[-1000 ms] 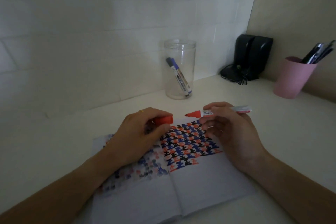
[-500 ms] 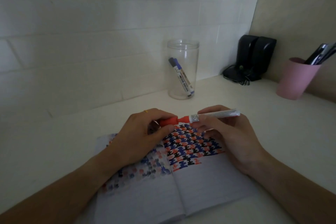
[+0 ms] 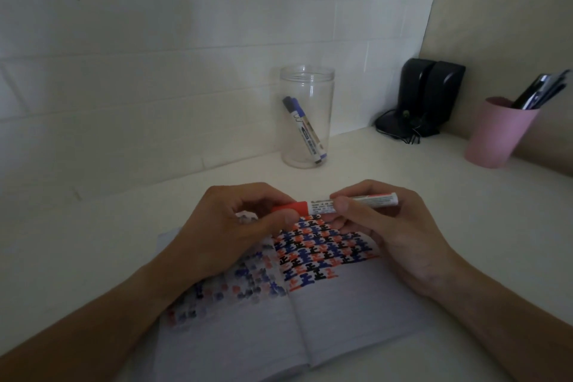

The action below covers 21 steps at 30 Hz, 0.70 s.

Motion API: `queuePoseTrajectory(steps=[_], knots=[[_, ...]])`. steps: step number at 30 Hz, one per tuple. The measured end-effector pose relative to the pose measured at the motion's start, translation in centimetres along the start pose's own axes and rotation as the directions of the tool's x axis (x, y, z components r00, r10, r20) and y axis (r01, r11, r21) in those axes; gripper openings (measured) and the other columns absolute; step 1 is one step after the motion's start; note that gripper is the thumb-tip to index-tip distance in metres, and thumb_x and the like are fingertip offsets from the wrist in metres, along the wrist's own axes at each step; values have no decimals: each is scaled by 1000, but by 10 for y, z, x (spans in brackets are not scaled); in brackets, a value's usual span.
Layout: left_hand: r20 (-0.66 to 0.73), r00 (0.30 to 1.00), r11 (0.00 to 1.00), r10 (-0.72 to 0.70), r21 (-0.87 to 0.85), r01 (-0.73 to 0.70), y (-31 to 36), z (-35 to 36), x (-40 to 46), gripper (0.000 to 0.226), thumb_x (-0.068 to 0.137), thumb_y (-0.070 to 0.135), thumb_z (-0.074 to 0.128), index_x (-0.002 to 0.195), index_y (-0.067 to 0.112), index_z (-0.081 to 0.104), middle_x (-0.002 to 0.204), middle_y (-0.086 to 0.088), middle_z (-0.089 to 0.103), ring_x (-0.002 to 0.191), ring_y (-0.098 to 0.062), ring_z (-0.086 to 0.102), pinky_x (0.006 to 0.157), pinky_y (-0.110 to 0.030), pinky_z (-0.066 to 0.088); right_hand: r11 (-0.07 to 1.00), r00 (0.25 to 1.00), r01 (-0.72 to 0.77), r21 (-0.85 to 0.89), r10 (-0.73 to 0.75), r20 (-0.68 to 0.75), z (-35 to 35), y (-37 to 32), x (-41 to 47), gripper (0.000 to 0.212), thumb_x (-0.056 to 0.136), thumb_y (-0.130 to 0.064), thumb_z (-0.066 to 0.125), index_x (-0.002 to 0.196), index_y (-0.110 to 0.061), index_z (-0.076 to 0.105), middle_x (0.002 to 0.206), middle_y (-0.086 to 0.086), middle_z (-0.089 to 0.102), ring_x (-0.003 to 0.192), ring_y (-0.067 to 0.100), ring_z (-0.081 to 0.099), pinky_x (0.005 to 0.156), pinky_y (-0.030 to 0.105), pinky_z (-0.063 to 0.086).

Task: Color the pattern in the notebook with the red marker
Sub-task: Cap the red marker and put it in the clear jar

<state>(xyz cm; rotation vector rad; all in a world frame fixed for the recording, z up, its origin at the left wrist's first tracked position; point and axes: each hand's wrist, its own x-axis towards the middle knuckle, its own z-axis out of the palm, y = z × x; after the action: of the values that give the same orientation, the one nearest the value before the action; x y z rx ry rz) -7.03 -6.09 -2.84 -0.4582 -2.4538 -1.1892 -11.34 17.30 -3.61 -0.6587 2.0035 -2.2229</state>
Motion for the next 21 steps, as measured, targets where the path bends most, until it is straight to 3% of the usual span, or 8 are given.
queuePoseTrajectory(steps=[4, 8, 12, 16, 21], knots=[[27, 1000, 996, -8, -83, 10, 5, -3, -3, 20, 85, 38, 64, 91, 24, 77, 78, 3, 77, 70, -15, 74, 65, -15, 56, 999, 1000, 12, 36, -12, 21, 2, -1, -3, 23, 77, -13, 76, 95, 1, 78, 86, 20, 80, 75, 26, 75, 69, 26, 60], [26, 999, 985, -22, -171, 26, 9, -3, -6, 14, 86, 29, 65, 87, 20, 76, 62, 4, 73, 54, -7, 66, 58, -14, 52, 999, 998, 52, 10, -52, 21, 3, -2, -5, 24, 76, -15, 77, 95, -2, 79, 86, 18, 81, 77, 30, 77, 69, 27, 61], [36, 999, 981, -12, -195, 19, 12, -2, -7, 11, 86, 28, 66, 84, 20, 75, 60, 3, 71, 51, -7, 64, 57, -16, 51, 997, 997, 71, -13, -70, 18, 2, -2, -6, 30, 73, -20, 79, 97, -1, 79, 87, 19, 81, 76, 32, 77, 70, 30, 61], [43, 999, 978, -1, -210, 10, 12, -3, -6, 16, 85, 28, 68, 83, 15, 76, 57, 0, 69, 47, -8, 60, 52, -18, 48, 993, 993, 113, -40, -111, 48, 5, -4, -8, 21, 75, -10, 78, 93, -1, 80, 82, 16, 81, 69, 24, 77, 66, 26, 62], [-4, 1000, 977, 25, -211, -25, 13, -4, -4, 14, 83, 26, 70, 88, 15, 78, 61, 8, 72, 51, -7, 64, 56, -16, 51, 995, 996, 82, -52, -79, 52, 6, -15, -8, 22, 68, -15, 82, 88, -5, 81, 81, 13, 81, 72, 25, 78, 67, 29, 62]])
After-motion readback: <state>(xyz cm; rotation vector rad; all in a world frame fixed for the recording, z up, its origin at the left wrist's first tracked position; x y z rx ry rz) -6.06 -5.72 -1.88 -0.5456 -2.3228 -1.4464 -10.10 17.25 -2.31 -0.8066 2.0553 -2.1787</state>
